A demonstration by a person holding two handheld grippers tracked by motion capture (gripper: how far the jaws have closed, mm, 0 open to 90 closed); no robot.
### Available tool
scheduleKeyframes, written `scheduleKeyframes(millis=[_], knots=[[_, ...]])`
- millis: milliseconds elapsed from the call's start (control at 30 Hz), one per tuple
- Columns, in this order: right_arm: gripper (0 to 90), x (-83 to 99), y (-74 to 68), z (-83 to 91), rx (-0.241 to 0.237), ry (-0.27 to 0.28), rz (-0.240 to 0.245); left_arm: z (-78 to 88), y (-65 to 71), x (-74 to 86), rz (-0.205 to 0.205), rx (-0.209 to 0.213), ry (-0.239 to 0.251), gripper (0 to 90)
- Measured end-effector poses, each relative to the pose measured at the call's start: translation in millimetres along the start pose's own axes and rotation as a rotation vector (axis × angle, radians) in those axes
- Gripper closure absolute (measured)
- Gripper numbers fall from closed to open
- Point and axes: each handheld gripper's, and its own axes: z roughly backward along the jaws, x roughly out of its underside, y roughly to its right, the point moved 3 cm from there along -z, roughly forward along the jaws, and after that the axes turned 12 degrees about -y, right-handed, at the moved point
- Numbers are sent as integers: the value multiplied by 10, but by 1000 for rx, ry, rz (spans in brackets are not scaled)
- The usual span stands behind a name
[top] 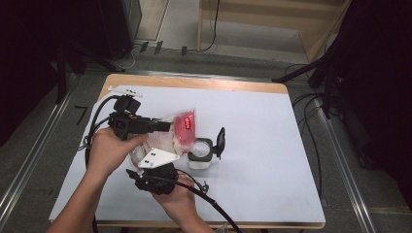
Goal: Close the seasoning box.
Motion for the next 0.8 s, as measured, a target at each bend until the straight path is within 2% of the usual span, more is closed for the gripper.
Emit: scheduleKeyframes(millis=[33, 433, 800], knots=[[643, 1, -3, -2, -2, -1, 1, -7, -4, 1, 4, 10, 8, 704], [643, 3, -1, 4, 0, 1, -2, -14, 22, -1, -18, 0, 9, 693], [643, 3, -10, 6, 1, 1, -2, -17, 21, -1, -19, 0, 7, 688]])
